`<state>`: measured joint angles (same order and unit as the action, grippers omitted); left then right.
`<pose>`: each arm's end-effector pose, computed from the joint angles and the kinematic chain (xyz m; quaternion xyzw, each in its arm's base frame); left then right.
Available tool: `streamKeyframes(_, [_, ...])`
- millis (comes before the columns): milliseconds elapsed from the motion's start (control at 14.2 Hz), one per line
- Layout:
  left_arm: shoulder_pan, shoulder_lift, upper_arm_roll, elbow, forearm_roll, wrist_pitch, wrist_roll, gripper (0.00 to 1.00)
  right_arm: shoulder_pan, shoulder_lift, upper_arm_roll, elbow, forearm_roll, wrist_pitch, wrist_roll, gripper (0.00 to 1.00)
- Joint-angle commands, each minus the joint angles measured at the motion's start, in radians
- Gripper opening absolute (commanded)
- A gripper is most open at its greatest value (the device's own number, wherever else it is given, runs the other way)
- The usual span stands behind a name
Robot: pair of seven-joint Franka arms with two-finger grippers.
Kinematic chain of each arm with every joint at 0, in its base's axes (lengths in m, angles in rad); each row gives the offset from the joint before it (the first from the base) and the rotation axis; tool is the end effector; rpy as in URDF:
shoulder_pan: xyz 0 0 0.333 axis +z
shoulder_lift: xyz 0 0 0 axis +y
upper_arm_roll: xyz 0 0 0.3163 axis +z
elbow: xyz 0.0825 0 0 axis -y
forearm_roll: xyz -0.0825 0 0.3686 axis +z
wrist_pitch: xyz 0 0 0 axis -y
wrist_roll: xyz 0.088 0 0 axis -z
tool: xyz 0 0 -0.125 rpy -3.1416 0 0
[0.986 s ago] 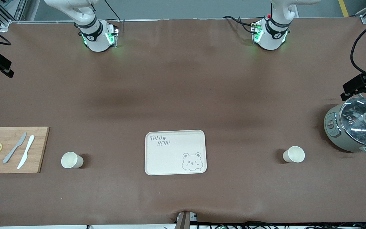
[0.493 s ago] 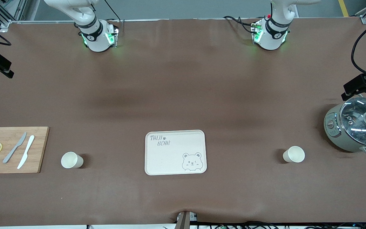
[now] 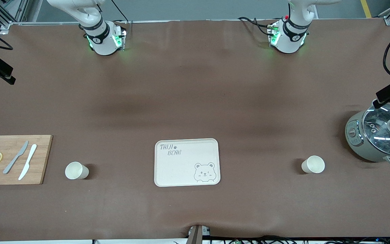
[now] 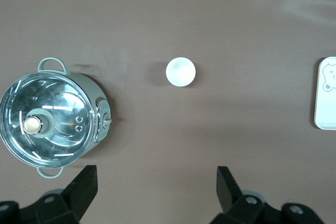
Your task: Place white IKEA cup upright on tray with both arms
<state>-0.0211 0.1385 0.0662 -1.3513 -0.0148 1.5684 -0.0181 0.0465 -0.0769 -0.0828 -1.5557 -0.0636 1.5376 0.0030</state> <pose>0.5832 0.0214 0.6294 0.9987 0.0308 0.0395 0.0023 0.5120 -0.0286 0.6512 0.9989 -0.0216 0.0288 0.0290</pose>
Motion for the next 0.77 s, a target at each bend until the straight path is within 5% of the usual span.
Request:
streamKeyframes(0, [-0.002,0.003,-0.006,0.001,0.023,-0.004,0.001,1.00,-0.004,0.012,0.005,0.012,-0.018,0.001,0.014,1.00])
streamKeyframes(704, [-0.005,0.213,-0.006,0.004,0.024,0.113,-0.042,1.00,-0.007,0.006,0.003,0.014,-0.015,0.010,0.002,1.00])
